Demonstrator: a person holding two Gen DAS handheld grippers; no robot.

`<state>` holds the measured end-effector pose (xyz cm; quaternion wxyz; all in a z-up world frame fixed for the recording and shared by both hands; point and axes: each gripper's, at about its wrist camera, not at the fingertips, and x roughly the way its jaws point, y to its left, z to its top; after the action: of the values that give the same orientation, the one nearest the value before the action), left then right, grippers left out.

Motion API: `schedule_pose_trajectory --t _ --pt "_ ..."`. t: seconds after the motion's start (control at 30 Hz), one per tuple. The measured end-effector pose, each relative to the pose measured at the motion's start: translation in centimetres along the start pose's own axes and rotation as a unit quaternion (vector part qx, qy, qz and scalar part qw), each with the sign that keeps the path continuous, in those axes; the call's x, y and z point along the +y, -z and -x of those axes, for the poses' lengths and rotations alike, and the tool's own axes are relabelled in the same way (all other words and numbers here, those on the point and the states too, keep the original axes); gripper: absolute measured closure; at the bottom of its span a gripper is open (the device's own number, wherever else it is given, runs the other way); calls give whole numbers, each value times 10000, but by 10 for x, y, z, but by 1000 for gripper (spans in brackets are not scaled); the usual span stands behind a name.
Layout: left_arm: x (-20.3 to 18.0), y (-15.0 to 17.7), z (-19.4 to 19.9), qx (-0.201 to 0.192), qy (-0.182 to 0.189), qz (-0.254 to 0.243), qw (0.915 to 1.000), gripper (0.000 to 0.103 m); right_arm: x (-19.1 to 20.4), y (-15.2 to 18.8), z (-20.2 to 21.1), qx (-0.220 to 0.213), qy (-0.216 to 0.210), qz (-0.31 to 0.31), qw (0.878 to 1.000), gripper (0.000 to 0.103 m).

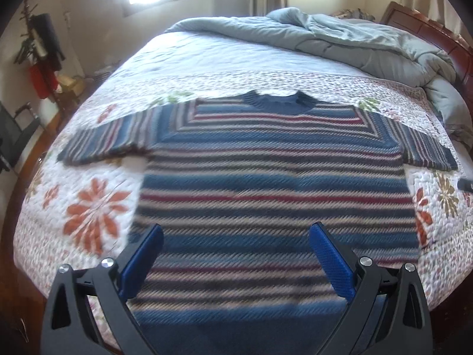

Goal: Fold small clothes
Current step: 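Grasp the sweater sleeve cuff with the right gripper and lift it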

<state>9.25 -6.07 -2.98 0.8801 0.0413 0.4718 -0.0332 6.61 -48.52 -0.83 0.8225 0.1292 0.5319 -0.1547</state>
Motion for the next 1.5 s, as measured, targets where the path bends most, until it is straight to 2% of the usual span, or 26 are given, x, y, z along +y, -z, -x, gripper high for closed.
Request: schedule_pose_trajectory --t 0.1,0.2,0.27,0.4,0.5,0.57,0.73,0.77,0.8,0.83,0.87,0.9,0.93,0.97,1.0,1.03,1.17,1.27,1.47,1.5 --pt "-29 -23 -18 64 75 -112 9999 4 -70 -56 -41 213 214 -664 9973 3" --pt "-57 -45 -35 56 62 -243 9997 4 -127 -88 -81 552 35 -1283 9902 3" --pt "-73 -59 -47 45 38 -300 9995 4 -162 -108 -105 575 71 -1515 9868 3" --pt "-106 -79 -72 79 146 -413 9990 4 -207 -131 -149 701 -247 -1821 9805 3" --pt "-124 -85 -86 45 205 -565 9982 4 -228 -144 -178 765 -233 -1804 9803 3" --pt "-135 -88 -98 49 215 -657 9976 4 -240 -150 -186 712 -262 -1866 9795 3" --pt "-148 -92 -128 212 247 -709 9970 4 -264 -159 -198 571 -662 -2176 9721 3" --pt "-148 -92 -135 245 224 -705 9970 4 -266 -161 -198 506 -715 -2203 9715 5" --pt "-147 -92 -138 263 211 -694 9970 4 -266 -163 -198 458 -711 -2191 9720 18" --pt "-145 -92 -141 283 198 -671 9971 4 -265 -164 -197 453 -622 -2134 9739 40" --pt "-143 -92 -144 300 189 -639 9973 4 -264 -166 -198 471 -487 -2083 9757 46" --pt "-139 -91 -146 323 185 -591 9976 4 -265 -167 -198 470 -423 -2066 9764 57" --pt "-137 -91 -147 335 184 -566 9977 4 -268 -166 -196 438 -484 -2075 9761 75" --pt "-134 -90 -148 342 176 -552 9977 4 -269 -165 -196 429 -607 -2117 9745 87" --pt "-130 -89 -148 342 137 -548 9978 4 -270 -165 -194 417 -798 -2229 9707 88" --pt "-126 -89 -149 342 96 -548 9979 4 -269 -164 -191 375 -788 -2251 9704 89" --pt "-105 -87 -151 395 -87 -458 9981 4 -248 -171 -167 129 -568 -1934 9794 91" --pt "-84 -86 -151 414 -248 -337 9983 4 -221 -178 -145 -58 -640 -1629 9845 91" --pt "-43 -81 -148 438 -486 -133 9978 4 -118 -187 -104 -378 -768 -563 9947 91" --pt "-36 -80 -146 428 -524 -93 9977 4 -91 -186 -100 -397 -800 -302 9955 91"
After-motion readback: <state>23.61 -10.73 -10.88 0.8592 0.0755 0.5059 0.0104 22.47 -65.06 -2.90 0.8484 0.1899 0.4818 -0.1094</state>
